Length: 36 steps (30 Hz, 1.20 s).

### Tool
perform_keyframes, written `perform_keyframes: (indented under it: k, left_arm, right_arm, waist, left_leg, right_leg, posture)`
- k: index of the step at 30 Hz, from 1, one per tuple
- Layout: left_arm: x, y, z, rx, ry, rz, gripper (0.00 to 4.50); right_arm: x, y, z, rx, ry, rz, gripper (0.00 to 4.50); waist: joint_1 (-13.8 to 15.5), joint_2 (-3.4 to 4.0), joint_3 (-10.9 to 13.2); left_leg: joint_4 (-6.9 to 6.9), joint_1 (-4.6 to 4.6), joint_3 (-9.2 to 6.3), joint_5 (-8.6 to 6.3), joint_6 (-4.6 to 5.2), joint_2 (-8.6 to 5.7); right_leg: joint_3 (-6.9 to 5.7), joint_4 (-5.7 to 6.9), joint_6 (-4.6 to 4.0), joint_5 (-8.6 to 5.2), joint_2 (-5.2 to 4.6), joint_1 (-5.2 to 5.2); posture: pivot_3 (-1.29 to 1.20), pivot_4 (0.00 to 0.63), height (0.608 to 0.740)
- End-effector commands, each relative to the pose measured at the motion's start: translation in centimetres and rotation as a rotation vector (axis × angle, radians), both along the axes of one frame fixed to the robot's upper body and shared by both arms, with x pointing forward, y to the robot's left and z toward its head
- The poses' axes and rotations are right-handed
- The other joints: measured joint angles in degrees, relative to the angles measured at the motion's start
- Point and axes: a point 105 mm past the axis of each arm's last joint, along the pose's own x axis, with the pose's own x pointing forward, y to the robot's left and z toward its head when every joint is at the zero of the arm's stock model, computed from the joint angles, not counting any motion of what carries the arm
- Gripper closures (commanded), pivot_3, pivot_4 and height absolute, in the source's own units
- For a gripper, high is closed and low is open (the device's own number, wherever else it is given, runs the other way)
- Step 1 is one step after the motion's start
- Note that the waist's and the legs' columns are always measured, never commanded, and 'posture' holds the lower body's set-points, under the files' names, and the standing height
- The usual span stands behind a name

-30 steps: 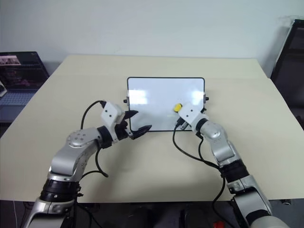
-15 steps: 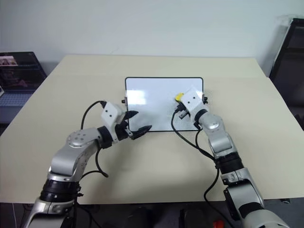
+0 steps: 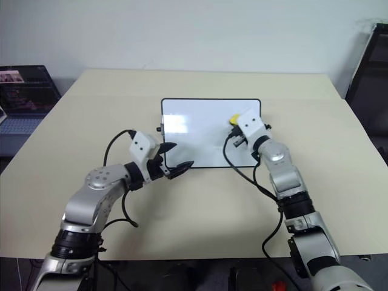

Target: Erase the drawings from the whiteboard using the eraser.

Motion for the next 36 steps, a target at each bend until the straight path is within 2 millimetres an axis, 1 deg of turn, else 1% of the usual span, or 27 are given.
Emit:
perform_keyframes:
  k: [1, 4, 8, 10, 11, 14, 16, 19, 22, 25, 28, 31, 36]
  left_arm:
    - [-0.4, -0.4, 1.6, -0.019, -0.06, -0.016, 0.0]
    - [-0.4, -0.5, 1.6, -0.022, -0.058, -0.017, 0.0]
    - [-0.4, -0.5, 1.6, -0.024, -0.057, -0.019, 0.0]
    - [-0.5, -0.6, 1.6, -0.025, -0.056, -0.022, 0.0]
    - [-0.5, -0.7, 1.6, -0.025, -0.055, -0.024, 0.0]
    - [-0.5, -0.8, 1.7, -0.027, -0.055, -0.026, 0.0]
    - [-0.5, -0.8, 1.7, -0.027, -0.055, -0.026, 0.0]
    - [-0.5, -0.7, 1.7, -0.028, -0.055, -0.024, 0.0]
    - [-0.5, -0.6, 1.7, -0.028, -0.054, -0.023, 0.0]
    - [-0.6, -0.5, 1.6, -0.029, -0.052, -0.022, 0.0]
    - [-0.6, -0.5, 1.5, -0.031, -0.051, -0.023, 0.0]
    - [-0.6, -0.6, 1.4, -0.033, -0.049, -0.023, 0.0]
    - [-0.7, -0.8, 1.3, -0.04, -0.043, -0.026, 0.0]
  right_arm:
    - [-0.5, -1.4, -0.8, 0.007, 0.038, -0.026, 3.86]
    - [-2.0, -0.5, -2.8, -0.033, 0.113, 0.054, 3.86]
    - [-3.6, 0.6, -4.5, -0.086, 0.166, 0.13, 3.87]
    - [-4.8, 1.9, -5.5, -0.15, 0.177, 0.202, 3.92]
    - [-5.2, 2.3, -5.7, -0.169, 0.175, 0.221, 3.94]
    - [-5.6, 3.2, -5.5, -0.194, 0.155, 0.251, 3.96]
    - [-5.5, 3.3, -4.9, -0.183, 0.129, 0.239, 3.97]
    - [-4.5, 2.4, -3.7, -0.166, 0.078, 0.166, 3.98]
    - [-3.9, 1.6, -3.0, -0.16, 0.047, 0.115, 3.98]
    - [-2.9, 0.3, -1.9, -0.151, 0.004, 0.031, 3.98]
    - [-2.7, -0.1, -1.6, -0.144, -0.006, 0.008, 3.98]
    - [-2.8, 0.2, -1.7, -0.132, 0.002, 0.026, 3.98]
    - [-3.8, 2.4, -2.1, -0.112, 0.024, 0.131, 3.98]
  waist:
    - [0.0, 0.0, 0.0]
    - [0.1, 0.0, 0.0]
    - [-0.3, 0.0, 0.0]
    - [-0.4, 0.0, 0.0]
    - [-0.4, 0.0, 0.0]
    - [-0.5, 0.0, 0.0]
    - [-0.4, -0.01, 0.0]
    - [-0.3, -0.01, 0.0]
    - [-0.2, -0.01, 0.0]
    - [-0.1, -0.01, 0.0]
    - [-0.1, -0.01, 0.0]
    - [-0.1, -0.01, 0.0]
    - [-0.2, -0.01, 0.0]
  left_leg:
    - [0.0, 0.0, 0.0, 0.0, 0.0, 0.0]
    - [-0.02, 0.0, -0.01, 0.0, 0.0, 0.01]
    - [0.0, 0.04, 0.01, 0.0, 0.0, 0.01]
    - [0.0, 0.08, 0.03, 0.0, 0.0, 0.01]
    - [0.0, 0.08, 0.01, 0.0, 0.0, 0.02]
    - [-0.01, 0.08, 0.03, 0.0, 0.0, 0.03]
    - [0.0, 0.06, 0.01, 0.0, 0.0, 0.02]
    - [0.0, 0.02, -0.01, 0.0, 0.0, 0.0]
    - [-0.01, 0.0, 0.0, 0.0, 0.0, 0.0]
    - [-0.01, 0.0, -0.01, 0.0, 0.0, 0.0]
    - [-0.03, 0.0, 0.0, 0.0, 0.0, 0.0]
    - [-0.03, 0.01, 0.0, 0.0, 0.0, 0.01]
    - [-0.03, 0.0, 0.01, 0.0, 0.0, 0.01]
  right_leg:
    - [0.0, 0.0, 0.0, 0.0, 0.0, 0.0]
    - [-0.01, -0.01, 0.0, 0.0, 0.0, 0.01]
    - [0.01, 0.0, 0.0, 0.0, 0.01, 0.03]
    - [0.03, 0.03, 0.0, 0.0, 0.02, 0.05]
    - [0.02, 0.02, 0.0, 0.0, 0.03, 0.05]
    - [0.04, 0.02, 0.0, 0.0, 0.05, 0.04]
    - [0.03, 0.02, 0.0, 0.0, 0.04, 0.04]
    - [0.01, 0.0, 0.0, 0.0, 0.03, 0.02]
    - [0.01, -0.01, 0.0, 0.0, 0.03, 0.0]
    - [0.01, -0.01, 0.0, 0.0, 0.03, -0.01]
    - [0.01, -0.02, 0.0, 0.0, 0.03, 0.0]
    - [0.02, -0.02, 0.0, 0.0, 0.03, -0.01]
    - [0.02, -0.02, 0.0, 0.0, 0.03, -0.01]
  posture:
    - [0.0, 0.15, 0.74]
    - [0.0, 0.15, 0.74]
    - [0.0, 0.15, 0.74]
    - [0.0, 0.15, 0.74]
    - [0.0, 0.15, 0.74]
    - [0.0, 0.15, 0.74]
    - [0.0, 0.15, 0.74]
    - [0.0, 0.15, 0.74]
    - [0.0, 0.15, 0.74]
    - [0.0, 0.15, 0.74]
    - [0.0, 0.15, 0.74]
    - [0.0, 0.15, 0.74]
    - [0.0, 0.15, 0.74]
